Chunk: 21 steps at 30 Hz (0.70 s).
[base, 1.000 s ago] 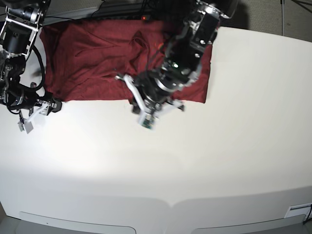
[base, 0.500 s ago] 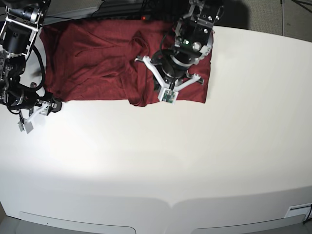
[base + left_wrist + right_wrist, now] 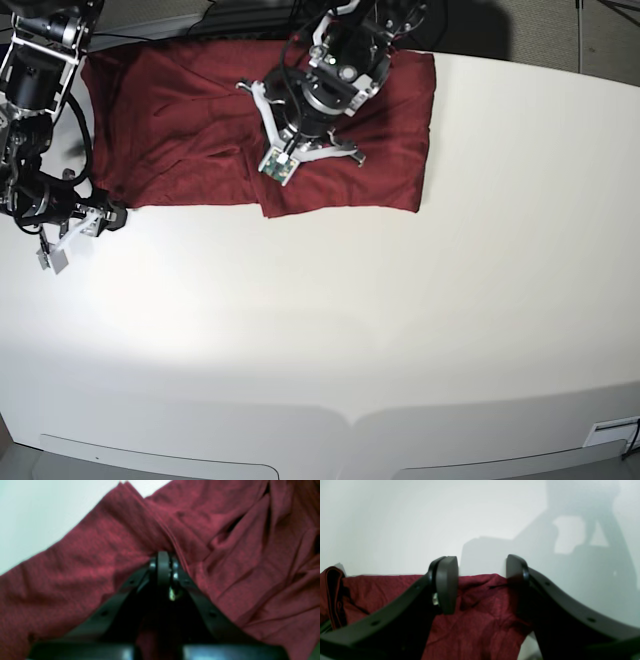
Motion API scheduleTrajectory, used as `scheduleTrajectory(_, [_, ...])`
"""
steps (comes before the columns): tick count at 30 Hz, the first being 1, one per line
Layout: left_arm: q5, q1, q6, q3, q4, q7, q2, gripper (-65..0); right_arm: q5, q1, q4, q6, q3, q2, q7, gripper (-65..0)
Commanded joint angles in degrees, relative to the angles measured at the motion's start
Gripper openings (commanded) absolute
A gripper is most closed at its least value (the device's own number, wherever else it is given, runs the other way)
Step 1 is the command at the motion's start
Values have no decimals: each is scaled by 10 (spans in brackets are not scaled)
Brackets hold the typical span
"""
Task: Fold the T-shirt properly
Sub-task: 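Drag the grasped fold with the left gripper toward the right gripper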
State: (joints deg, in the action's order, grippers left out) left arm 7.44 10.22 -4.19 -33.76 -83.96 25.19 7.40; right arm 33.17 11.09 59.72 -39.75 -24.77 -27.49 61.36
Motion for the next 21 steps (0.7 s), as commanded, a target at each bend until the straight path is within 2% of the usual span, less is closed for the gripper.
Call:
scheduleTrajectory(1, [-25,-12,-1,-5,-9,-24,12,-650,-2,6,6,-3,-2,-10,4,-335])
scheduleTrajectory(4, [-91,-30,-3,-6,-9,-24,10,-650,-2,6,6,-3,-2,-10,4,-335])
scheduleTrajectory(7, [-136,-47,-32,-6,-9,2,10,-650,-2,6,6,-3,-2,-11,5,-335])
scheduleTrajectory(9, [-155,-60,-35,-5,-9,19,10,-650,-2,6,6,-3,-2,-11,5,-335])
scheduleTrajectory(15, [-152,-106,-35,7,-26,100,10,-650,-2,6,6,-3,-2,-11,7,-335])
scheduleTrajectory(21, [-96,-90,-35,72,-89,132,0,-650,3,6,6,-3,-2,-11,43,-335])
